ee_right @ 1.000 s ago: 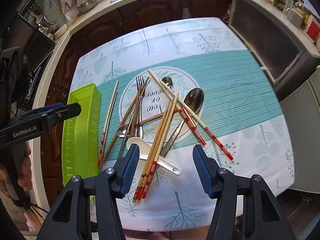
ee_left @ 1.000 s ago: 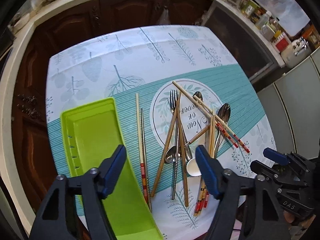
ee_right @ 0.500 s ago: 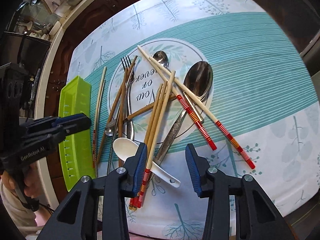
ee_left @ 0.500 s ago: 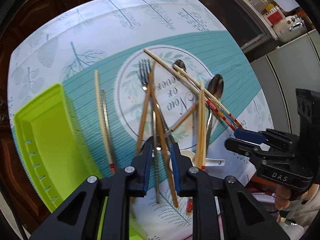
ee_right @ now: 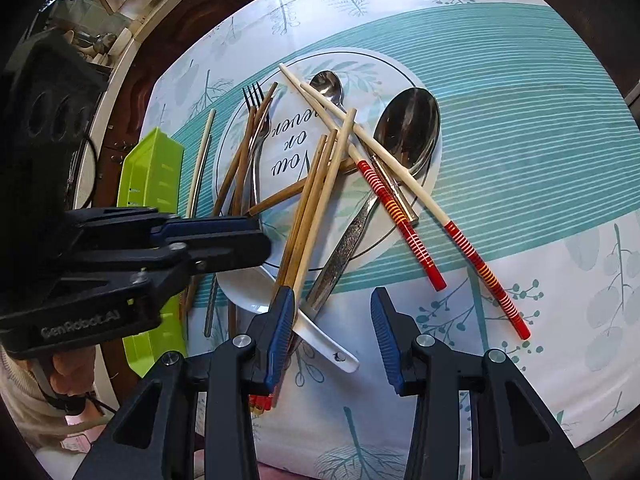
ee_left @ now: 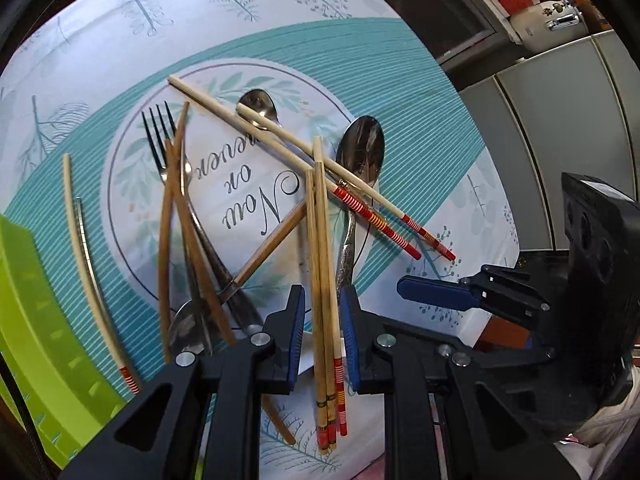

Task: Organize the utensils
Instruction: 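Close the left gripper on wooden chopsticks while the right gripper grasps another pair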

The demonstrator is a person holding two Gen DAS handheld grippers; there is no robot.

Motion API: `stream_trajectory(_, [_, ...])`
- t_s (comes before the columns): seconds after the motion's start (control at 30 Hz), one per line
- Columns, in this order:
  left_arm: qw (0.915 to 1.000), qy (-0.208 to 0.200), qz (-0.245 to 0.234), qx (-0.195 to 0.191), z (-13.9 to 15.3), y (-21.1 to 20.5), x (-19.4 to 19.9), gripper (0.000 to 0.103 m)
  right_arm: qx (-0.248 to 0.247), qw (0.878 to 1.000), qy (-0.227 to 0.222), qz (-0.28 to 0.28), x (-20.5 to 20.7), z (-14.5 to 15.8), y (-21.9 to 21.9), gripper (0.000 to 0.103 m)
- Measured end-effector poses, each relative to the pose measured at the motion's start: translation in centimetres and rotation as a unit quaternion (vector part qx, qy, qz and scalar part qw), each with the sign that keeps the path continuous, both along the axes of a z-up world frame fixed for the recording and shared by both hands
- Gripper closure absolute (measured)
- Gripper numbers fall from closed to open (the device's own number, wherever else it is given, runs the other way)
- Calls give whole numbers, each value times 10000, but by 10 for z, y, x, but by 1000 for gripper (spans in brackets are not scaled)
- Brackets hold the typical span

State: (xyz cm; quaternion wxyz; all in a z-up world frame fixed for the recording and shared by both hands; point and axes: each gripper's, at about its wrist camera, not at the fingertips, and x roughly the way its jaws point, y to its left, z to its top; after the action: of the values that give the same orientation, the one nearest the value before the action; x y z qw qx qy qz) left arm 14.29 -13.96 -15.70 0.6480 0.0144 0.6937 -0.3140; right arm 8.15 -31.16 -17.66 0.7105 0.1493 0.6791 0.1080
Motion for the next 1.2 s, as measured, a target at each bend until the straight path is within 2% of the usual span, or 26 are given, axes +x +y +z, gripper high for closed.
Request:
stream_trajectory(0.43, [9986, 515, -47, -142, -37, -12, 3, 89, 177, 9998, -4, 38, -3, -6, -2, 62])
stream_trajectory(0.53, [9985, 529, -43, -112, -41, -14, 4, 90, 197, 9998, 6, 39, -5, -5, -7, 62])
stream_trajectory(0.63, [9986, 517, -52, -94, -38, -11, 5, 96, 210, 9998, 22, 20, -4, -5, -9, 62])
stream_trajectory(0.73, [9989, 470, -12, -64, -34, -9, 6, 96, 226, 9997, 5, 16, -4, -5, -11, 62])
stream_trajectory(0.87, [9985, 528, 92, -92, -36, -2, 9, 95, 234, 9997, -35, 57, -3, -4, -9, 62])
stream_trajectory(0.97, [9981, 600, 113, -75, -39, 1, 10, 87, 247, 9996, -47, 95, -2, -4, -5, 62])
stream_trajectory(1.2, [9979, 616, 122, -172, -35, 8, 7, 89, 256, 9995, -20, 158, 3, -6, 5, 62])
